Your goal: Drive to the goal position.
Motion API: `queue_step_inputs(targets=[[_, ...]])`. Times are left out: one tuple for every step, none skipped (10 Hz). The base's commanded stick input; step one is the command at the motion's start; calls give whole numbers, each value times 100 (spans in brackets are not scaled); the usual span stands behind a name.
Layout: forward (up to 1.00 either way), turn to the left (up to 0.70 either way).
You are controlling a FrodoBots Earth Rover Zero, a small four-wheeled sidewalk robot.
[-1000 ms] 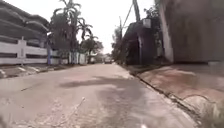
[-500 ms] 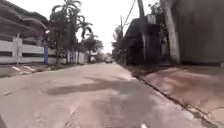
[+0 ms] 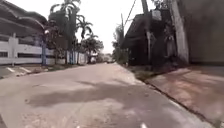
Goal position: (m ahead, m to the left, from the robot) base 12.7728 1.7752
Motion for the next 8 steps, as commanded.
queue_step_inputs(targets=[[100, 0], [100, -2], [100, -38], [100, -32], [100, 0], [100, 0], [100, 0], [100, 0]])
